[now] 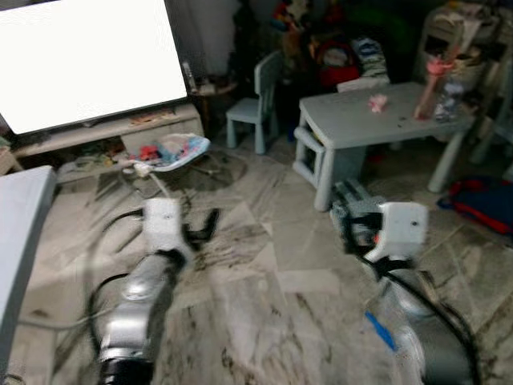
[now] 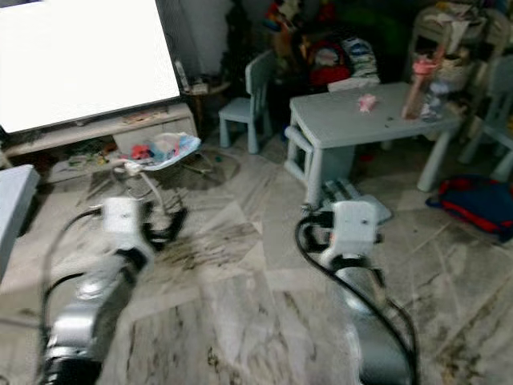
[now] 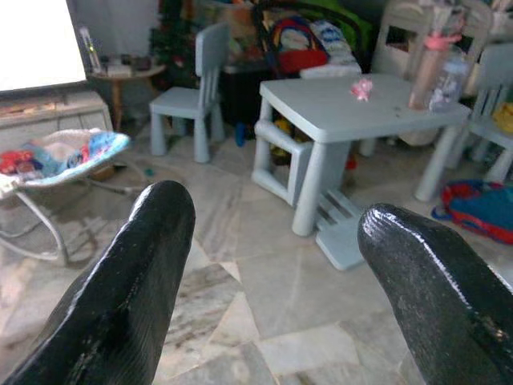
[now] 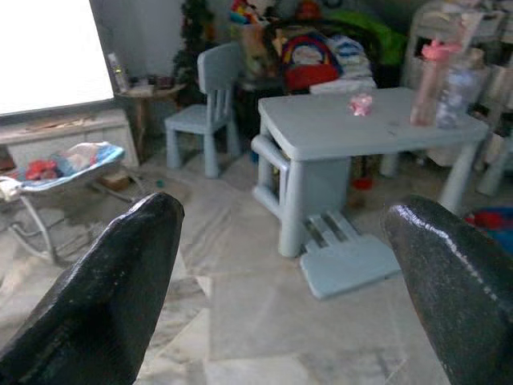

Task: Hang keys on a hook

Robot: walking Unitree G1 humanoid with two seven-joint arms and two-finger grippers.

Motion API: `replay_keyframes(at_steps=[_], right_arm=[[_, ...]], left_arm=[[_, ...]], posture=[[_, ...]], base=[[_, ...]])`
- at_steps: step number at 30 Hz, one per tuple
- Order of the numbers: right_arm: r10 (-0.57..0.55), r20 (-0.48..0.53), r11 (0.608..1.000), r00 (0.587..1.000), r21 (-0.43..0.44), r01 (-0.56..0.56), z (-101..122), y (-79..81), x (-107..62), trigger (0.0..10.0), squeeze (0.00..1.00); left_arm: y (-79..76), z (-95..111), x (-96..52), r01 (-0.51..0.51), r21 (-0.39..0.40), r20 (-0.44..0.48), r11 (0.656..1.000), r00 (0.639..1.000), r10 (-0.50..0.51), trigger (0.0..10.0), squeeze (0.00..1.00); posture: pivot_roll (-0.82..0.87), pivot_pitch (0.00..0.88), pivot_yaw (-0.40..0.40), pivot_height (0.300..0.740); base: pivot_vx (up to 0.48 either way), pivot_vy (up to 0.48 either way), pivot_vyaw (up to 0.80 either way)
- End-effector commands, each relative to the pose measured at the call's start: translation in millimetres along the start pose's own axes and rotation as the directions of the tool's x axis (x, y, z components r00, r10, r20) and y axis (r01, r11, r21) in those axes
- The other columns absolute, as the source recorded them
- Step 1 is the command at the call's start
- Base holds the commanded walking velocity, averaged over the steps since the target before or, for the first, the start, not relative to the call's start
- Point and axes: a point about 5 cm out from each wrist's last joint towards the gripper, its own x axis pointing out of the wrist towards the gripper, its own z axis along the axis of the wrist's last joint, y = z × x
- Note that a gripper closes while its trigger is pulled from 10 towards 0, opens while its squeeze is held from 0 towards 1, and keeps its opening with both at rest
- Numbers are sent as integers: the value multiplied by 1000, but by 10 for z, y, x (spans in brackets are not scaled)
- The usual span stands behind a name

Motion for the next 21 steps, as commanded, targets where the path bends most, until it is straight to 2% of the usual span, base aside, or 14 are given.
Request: replay_keyframes(at_steps=[1, 7, 21], right_arm=[[33, 26, 999, 999, 22, -34, 59, 113, 0, 10000, 0], [27, 23, 999, 999, 20, -28, 49, 107, 1, 10000, 0], [0, 34, 1000, 999, 3, 0, 64, 39, 69, 10000, 0]], left_arm=[[153, 18, -46, -42, 25, -3, 999, 999, 42, 10000, 0], [158, 14, -44, -44, 18, -4, 999, 999, 44, 10000, 0], [157, -62, 10, -13, 5, -60, 1000, 998, 14, 10000, 0]], posture=[[-56, 0, 64, 740], [-54, 0, 65, 740], [-57, 0, 66, 740]], base=[[281, 364, 0], [232, 334, 0], [0, 0, 0]])
